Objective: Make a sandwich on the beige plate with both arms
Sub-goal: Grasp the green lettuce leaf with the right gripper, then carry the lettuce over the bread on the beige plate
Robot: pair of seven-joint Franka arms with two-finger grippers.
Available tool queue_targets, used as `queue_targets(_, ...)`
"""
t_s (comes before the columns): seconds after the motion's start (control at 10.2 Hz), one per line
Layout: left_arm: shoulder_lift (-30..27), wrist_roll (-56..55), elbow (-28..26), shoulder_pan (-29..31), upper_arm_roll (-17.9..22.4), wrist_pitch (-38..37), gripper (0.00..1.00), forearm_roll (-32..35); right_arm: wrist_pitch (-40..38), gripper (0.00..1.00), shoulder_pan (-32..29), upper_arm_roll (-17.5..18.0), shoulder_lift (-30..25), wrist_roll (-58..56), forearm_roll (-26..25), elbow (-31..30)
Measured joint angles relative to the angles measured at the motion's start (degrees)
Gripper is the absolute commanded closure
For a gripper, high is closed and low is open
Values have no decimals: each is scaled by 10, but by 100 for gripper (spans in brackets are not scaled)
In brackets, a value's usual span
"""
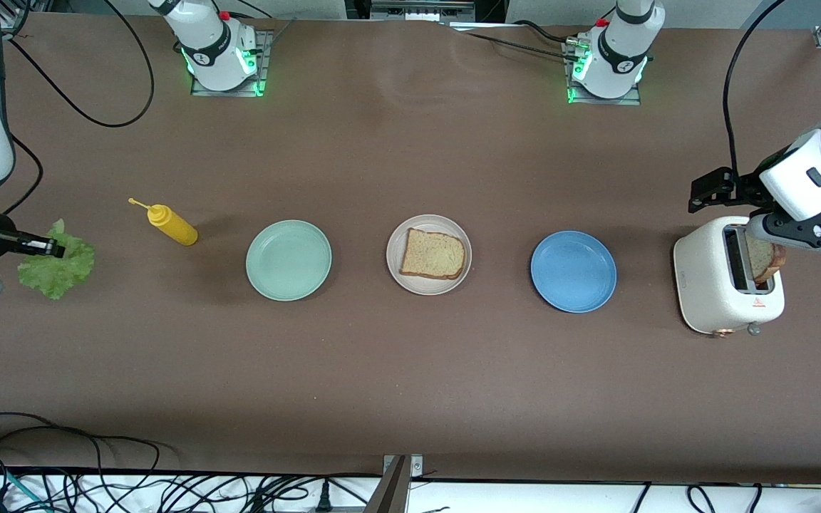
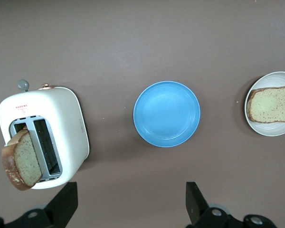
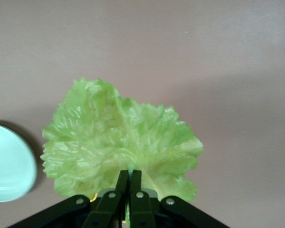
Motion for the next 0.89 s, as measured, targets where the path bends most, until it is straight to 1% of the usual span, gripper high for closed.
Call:
queue_targets(0.2,0,0,0,0,0,0,0,0,-32,100,1,55,0,116,6,26)
queue_targets(0.3,0,0,0,0,0,0,0,0,-35,100,2,90,0,188,17,31)
queue_targets(0.49,0,0,0,1,0,-1,0,0,-28,100,6,151,5,311,35,31)
queue_targets(0.59,0,0,0,1,0,-1,0,0,-12,100,11,175,11,369,38,31)
queue_targets(0.69,0,0,0,1,0,-1,0,0,8,100,26,187,18,423,39,31)
queue_targets(0.89,0,0,0,1,0,-1,0,0,62,100,73,191,36,521,40,32)
